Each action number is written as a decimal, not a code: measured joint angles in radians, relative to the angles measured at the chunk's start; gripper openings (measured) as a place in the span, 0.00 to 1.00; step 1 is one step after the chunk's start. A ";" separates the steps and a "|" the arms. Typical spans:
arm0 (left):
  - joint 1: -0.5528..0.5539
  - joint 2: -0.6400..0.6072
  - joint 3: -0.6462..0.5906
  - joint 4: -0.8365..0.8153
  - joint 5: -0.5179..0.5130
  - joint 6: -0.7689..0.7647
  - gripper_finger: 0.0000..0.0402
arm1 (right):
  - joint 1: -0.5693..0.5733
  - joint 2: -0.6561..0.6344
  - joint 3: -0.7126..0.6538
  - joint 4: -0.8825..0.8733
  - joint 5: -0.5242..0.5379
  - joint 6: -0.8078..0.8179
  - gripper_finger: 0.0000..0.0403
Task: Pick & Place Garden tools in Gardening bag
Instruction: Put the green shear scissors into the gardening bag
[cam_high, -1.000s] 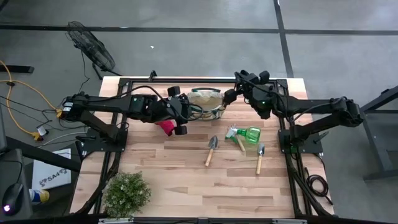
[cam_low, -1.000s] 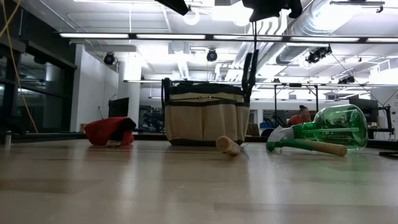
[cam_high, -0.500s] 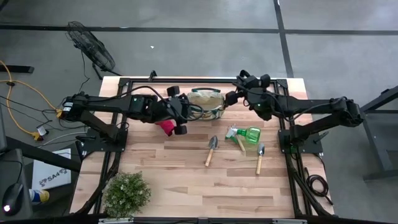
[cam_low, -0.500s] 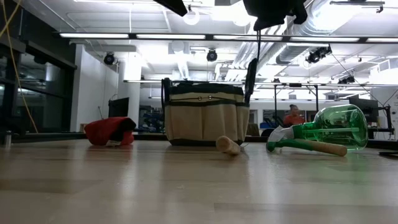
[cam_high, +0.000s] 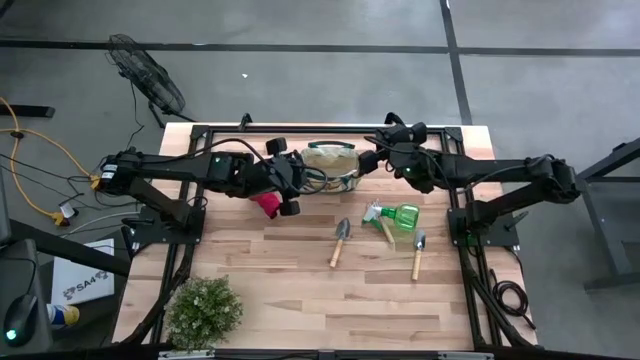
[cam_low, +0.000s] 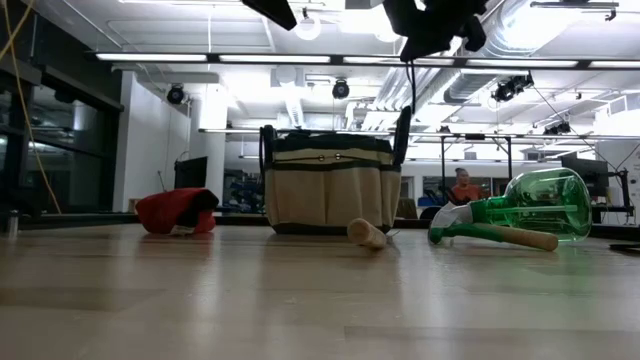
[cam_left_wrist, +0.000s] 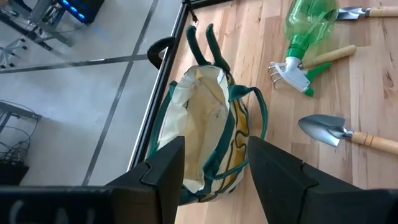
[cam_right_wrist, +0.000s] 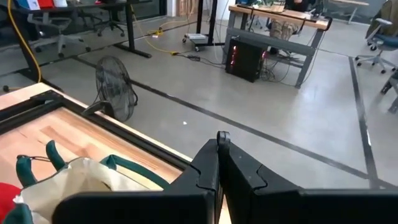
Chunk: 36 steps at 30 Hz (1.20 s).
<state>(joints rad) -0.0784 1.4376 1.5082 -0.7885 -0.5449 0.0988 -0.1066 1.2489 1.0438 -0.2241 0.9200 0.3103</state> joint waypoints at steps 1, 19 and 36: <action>0.000 0.000 0.000 0.000 0.000 -0.001 0.42 | -0.007 0.001 0.000 0.006 -0.013 0.000 0.01; 0.000 0.000 0.000 -0.002 0.002 -0.003 0.42 | -0.066 0.117 0.000 0.274 -0.147 -0.079 0.01; 0.000 0.000 0.000 -0.029 0.008 -0.022 0.42 | -0.080 0.119 0.000 0.293 -0.274 -0.125 0.01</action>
<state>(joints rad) -0.0784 1.4376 1.5082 -0.8171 -0.5369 0.0769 -0.1870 1.3677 1.0439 0.0692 0.6457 0.1851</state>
